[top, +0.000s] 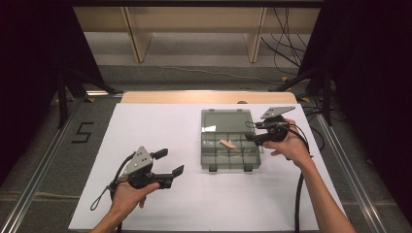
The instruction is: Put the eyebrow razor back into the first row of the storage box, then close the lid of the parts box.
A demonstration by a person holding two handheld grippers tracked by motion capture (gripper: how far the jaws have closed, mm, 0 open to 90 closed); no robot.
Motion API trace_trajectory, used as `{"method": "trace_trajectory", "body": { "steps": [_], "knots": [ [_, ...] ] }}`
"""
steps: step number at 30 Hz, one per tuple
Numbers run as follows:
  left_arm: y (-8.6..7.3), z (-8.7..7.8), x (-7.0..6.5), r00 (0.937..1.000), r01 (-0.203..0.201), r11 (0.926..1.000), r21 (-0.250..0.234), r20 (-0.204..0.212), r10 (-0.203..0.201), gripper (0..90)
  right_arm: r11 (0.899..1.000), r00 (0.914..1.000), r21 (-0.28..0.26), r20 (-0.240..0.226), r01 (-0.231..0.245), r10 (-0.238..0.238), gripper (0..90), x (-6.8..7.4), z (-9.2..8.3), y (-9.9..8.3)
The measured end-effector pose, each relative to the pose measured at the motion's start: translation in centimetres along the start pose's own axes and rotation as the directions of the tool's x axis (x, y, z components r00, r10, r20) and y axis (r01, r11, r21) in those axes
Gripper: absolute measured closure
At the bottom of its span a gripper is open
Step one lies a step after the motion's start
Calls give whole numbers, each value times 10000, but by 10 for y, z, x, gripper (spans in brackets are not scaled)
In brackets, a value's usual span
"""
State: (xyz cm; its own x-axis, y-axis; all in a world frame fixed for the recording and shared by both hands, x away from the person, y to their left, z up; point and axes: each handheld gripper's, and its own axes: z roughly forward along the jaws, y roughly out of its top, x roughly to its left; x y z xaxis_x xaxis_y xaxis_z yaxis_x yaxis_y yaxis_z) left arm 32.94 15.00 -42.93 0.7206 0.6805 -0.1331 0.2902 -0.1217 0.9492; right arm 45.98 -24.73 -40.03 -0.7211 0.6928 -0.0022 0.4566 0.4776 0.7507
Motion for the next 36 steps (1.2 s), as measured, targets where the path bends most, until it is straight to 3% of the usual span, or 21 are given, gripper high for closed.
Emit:
{"method": "trace_trajectory", "body": {
  "steps": [2, 7, 11, 12, 15, 22, 28, 36],
  "knots": [
    [5, 1, -2, 10000, -57, 9998, 213, -44, 58, 186, 9999, 10000, -106, 24, 1, -1, 340, -5, -3, -1],
    [14, 8, -5, 9988, 476, 9978, 464, 100, -481, 190, 9976, 9983, -419, 135, -556, 562, 327, -12, -9, -3],
    [22, 13, -3, 9988, 498, 9963, 698, -21, -498, 190, 9962, 9970, -555, 353, -671, 691, 310, -19, -10, -6],
    [24, 15, -3, 9980, 638, 9954, 709, 3, -640, 191, 9958, 9967, -564, 345, -718, 738, 308, -20, -10, -7],
    [31, 22, -3, 9983, 576, 9943, 895, -59, -573, 190, 9917, 9942, -788, 280, -1014, 1039, 288, -26, -10, -9],
    [37, 40, -2, 9974, 716, 9871, 1434, -44, -717, 191, 9773, 9794, -842, 389, -1943, 1981, 225, -34, -9, -12],
    [33, 55, -2, 9944, 1047, 9791, 1744, -40, -1057, 190, 9737, 9766, -958, 393, -2069, 2114, 189, -37, -7, -14],
    [30, 69, 1, 9947, 1012, 9717, 2132, -41, -1027, 190, 9741, 9761, -875, 448, -2084, 2128, 194, -36, -7, -13]
  ]
}}
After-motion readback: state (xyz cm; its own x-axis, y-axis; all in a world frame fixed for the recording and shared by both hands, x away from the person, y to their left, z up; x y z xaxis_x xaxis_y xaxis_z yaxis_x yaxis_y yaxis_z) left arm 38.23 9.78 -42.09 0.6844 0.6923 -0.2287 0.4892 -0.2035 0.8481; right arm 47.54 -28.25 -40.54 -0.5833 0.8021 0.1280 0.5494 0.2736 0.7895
